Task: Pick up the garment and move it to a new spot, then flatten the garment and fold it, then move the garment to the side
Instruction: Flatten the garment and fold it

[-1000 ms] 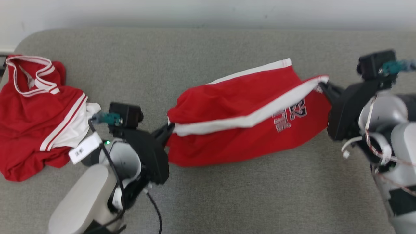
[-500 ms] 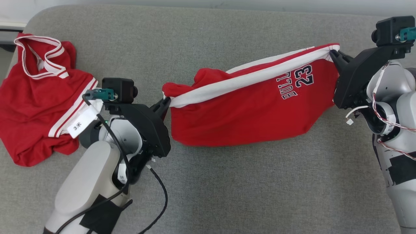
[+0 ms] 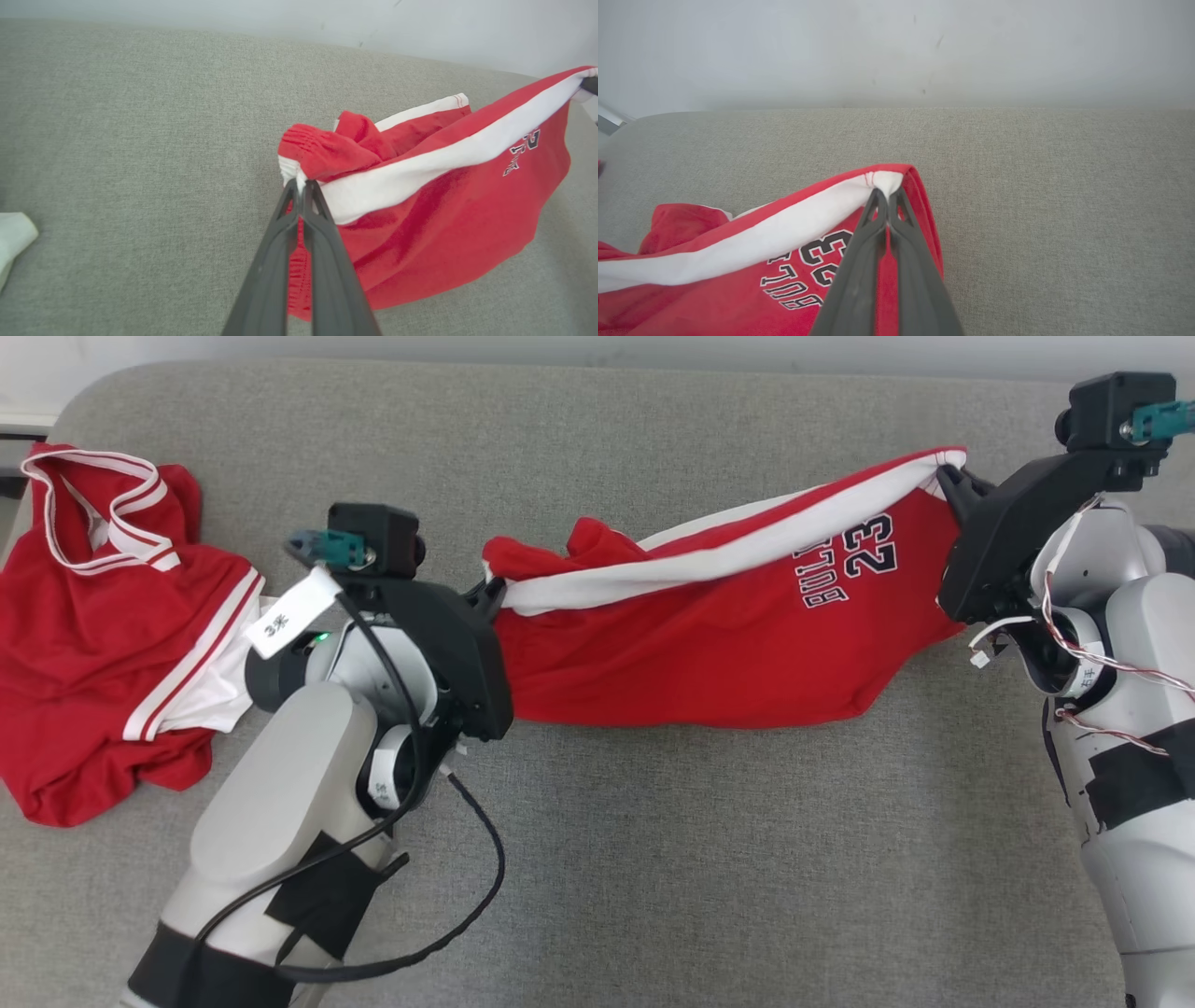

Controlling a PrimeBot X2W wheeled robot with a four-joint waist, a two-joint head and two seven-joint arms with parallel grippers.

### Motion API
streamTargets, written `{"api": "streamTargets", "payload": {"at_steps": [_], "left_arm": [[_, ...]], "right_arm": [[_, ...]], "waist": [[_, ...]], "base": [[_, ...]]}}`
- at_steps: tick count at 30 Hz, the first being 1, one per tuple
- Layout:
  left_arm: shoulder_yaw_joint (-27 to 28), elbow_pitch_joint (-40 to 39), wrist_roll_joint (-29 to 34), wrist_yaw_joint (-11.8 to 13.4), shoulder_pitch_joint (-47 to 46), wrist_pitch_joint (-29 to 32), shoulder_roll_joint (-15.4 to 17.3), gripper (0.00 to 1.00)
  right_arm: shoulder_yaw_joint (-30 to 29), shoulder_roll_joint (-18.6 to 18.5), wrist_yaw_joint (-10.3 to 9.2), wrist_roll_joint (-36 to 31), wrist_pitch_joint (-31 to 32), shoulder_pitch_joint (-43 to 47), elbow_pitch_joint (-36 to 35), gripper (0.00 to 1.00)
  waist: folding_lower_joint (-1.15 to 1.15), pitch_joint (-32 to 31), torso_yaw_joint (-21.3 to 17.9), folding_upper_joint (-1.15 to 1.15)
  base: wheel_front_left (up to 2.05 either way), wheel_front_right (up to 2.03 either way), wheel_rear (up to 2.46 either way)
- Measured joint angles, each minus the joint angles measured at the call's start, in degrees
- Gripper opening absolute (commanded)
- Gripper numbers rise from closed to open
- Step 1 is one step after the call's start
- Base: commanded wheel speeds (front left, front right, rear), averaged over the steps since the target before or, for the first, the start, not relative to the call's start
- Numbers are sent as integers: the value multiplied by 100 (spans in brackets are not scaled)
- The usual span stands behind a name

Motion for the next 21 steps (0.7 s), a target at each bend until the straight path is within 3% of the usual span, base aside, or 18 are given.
{"api": "streamTargets", "payload": {"at_steps": [1, 3, 5, 8, 9, 10, 21], "left_arm": [[-2, 66, 1, -14, -59, 0, -46, 3], [-7, 183, 43, -12, -158, -8, -98, 37], [19, 312, 79, 24, -252, -18, -101, 98], [70, 502, 132, 38, -358, -67, -102, 100], [81, 548, 142, 49, -383, -80, -102, 100], [81, 548, 142, 49, -383, -80, -102, 100], [207, 1035, 366, 88, -625, -567, -237, 100]], "right_arm": [[-2, 11, -32, 0, -27, -15, 107, 0], [-14, 55, -64, -1, -116, -69, 275, 0], [-38, 120, -92, 0, -221, -146, 404, 0], [-87, 233, -120, 1, -413, -339, 626, 3], [-96, 253, -126, 3, -477, -391, 694, 32], [-96, 253, -126, 3, -477, -391, 694, 100], [-269, 328, -142, 46, -1371, -748, 1381, 100]], "waist": [[0, 7, -7, 0], [0, 20, -19, 0], [0, 38, -31, 0], [0, 76, -50, 0], [0, 88, -54, 0], [0, 88, -54, 0], [0, 102, 36, -1]], "base": [[0, 0, 0], [0, 0, 0], [0, 0, 0], [0, 0, 0], [0, 0, 0], [0, 0, 0], [0, 0, 0]]}}
